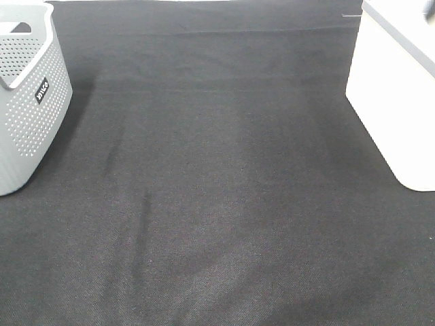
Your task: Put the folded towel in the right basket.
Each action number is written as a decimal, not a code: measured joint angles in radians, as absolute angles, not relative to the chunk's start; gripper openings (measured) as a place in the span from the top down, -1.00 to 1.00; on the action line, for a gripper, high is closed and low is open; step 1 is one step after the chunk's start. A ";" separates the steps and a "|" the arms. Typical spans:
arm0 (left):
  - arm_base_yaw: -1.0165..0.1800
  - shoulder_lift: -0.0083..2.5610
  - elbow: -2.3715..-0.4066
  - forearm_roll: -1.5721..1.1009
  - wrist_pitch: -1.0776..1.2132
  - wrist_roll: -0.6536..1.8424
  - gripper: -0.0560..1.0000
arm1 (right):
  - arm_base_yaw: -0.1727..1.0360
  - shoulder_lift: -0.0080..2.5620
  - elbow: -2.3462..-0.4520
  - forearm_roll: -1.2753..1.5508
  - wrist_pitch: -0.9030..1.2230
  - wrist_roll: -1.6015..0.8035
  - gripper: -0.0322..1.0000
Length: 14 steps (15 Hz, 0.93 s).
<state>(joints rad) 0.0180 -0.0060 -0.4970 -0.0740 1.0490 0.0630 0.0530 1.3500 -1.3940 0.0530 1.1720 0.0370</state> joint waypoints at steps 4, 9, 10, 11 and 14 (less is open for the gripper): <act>0.018 -0.006 -0.497 -0.074 1.049 0.063 -0.98 | 0.053 0.963 -1.049 0.053 1.151 0.039 -0.93; 0.018 -0.006 -0.497 -0.075 1.049 0.063 -0.98 | 0.053 0.389 -0.745 0.000 1.110 0.039 -0.93; 0.018 -0.006 -0.497 -0.075 1.049 0.063 -0.98 | 0.053 0.310 -0.704 -0.017 1.107 0.039 -0.93; 0.018 -0.006 -0.497 -0.075 1.049 0.063 -0.98 | 0.053 0.241 -0.664 -0.026 1.105 0.039 -0.93; 0.018 -0.006 -0.497 -0.075 1.049 0.063 -0.98 | 0.053 0.076 -0.553 -0.028 1.105 0.038 -0.93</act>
<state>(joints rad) 0.0180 -0.0060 -0.4970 -0.0750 1.0490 0.0630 0.0530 0.0760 -0.5530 -0.0280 1.1050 0.0380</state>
